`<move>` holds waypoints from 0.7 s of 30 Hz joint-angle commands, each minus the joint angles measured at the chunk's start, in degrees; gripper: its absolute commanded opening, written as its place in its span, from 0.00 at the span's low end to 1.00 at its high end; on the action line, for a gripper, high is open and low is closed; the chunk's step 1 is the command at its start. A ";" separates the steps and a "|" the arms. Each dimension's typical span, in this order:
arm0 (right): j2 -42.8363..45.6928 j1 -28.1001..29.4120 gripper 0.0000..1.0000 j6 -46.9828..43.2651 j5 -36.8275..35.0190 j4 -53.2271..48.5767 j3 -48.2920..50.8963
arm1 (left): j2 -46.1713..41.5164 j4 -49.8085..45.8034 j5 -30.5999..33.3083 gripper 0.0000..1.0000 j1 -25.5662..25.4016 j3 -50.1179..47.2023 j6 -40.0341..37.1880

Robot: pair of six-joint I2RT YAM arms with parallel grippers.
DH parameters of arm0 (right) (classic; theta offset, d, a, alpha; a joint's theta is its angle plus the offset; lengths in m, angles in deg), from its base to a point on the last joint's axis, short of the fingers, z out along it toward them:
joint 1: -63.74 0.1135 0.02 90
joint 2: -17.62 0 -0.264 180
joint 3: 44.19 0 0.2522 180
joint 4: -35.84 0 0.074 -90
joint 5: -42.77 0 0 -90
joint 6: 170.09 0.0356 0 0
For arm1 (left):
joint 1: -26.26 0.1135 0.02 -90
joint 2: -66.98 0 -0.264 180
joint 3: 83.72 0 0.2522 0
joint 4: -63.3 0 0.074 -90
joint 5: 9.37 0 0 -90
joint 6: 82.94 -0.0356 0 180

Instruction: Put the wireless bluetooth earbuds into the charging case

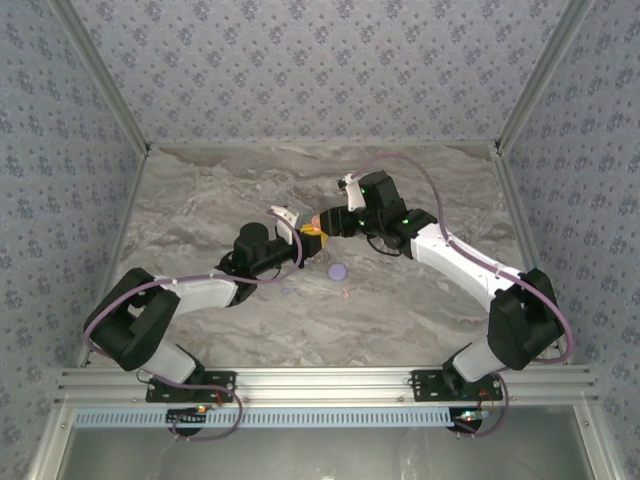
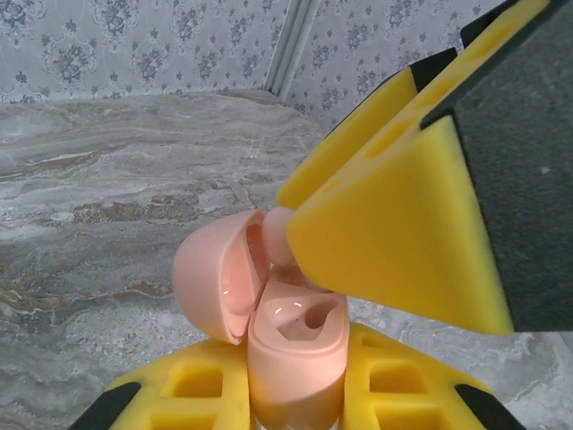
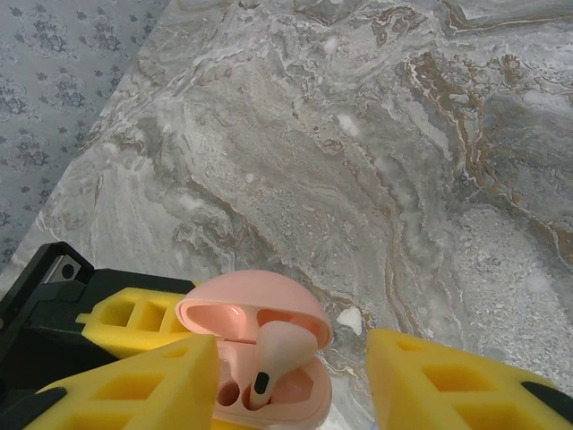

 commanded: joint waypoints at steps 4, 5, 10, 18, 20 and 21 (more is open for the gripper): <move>0.61 0.46 0.44 -1.16 0.79 -1.13 -2.07 | -2.10 -0.85 0.14 0.19 -0.28 1.57 -2.52; 0.65 0.46 0.42 -1.32 1.33 -1.08 -2.07 | -2.25 -1.02 0.07 0.19 -0.28 1.49 -2.72; 0.61 0.50 0.35 -1.79 2.43 -1.39 -2.22 | -2.60 -0.95 -0.45 0.19 -0.27 1.28 -3.10; 0.31 0.57 0.32 -2.50 4.31 -1.93 -2.57 | -2.77 -0.94 -1.54 0.19 -0.28 1.50 -3.36; 0.39 0.59 0.32 -2.76 4.96 -2.00 -2.59 | -2.75 -0.77 -2.07 0.19 -0.28 1.49 -3.43; 0.37 0.70 0.32 -2.94 5.10 -2.11 -2.66 | -2.75 -0.85 -2.17 0.19 -0.25 1.56 -3.45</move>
